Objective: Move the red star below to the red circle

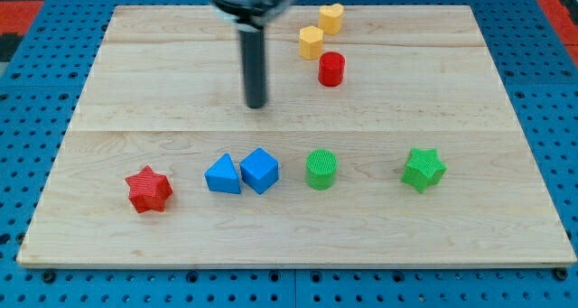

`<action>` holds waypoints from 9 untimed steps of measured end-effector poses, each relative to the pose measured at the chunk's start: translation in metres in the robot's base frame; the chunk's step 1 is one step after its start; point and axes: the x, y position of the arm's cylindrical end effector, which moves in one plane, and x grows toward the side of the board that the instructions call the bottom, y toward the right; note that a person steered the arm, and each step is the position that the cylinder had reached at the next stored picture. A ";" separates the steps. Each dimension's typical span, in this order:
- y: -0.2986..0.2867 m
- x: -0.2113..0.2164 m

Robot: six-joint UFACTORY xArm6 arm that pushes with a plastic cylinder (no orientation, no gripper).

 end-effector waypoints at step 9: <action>-0.052 -0.026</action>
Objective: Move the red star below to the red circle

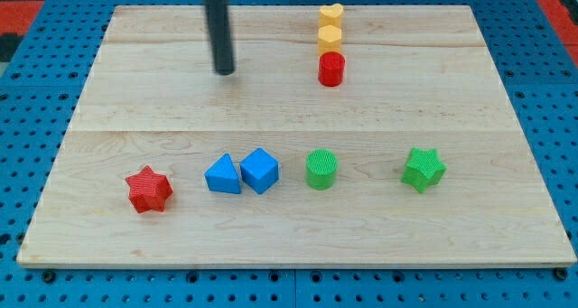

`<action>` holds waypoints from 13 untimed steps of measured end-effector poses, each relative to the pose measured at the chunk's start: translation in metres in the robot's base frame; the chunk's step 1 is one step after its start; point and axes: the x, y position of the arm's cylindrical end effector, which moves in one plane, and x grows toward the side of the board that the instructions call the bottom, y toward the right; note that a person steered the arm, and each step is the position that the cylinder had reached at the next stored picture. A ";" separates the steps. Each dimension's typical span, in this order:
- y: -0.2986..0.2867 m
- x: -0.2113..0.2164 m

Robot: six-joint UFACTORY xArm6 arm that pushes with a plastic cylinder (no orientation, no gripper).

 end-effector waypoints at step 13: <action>-0.008 0.123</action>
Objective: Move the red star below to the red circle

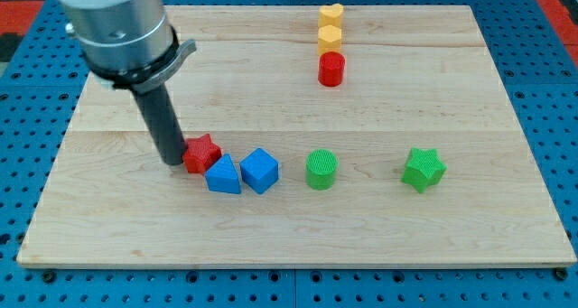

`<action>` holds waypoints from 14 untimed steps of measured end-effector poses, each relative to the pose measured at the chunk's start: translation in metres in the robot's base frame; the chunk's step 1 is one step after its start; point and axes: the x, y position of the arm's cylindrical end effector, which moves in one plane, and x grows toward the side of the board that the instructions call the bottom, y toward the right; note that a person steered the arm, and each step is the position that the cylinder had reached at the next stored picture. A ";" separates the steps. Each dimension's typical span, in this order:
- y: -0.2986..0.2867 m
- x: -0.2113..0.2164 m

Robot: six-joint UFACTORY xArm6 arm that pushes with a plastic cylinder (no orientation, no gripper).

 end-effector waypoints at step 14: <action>0.284 -0.061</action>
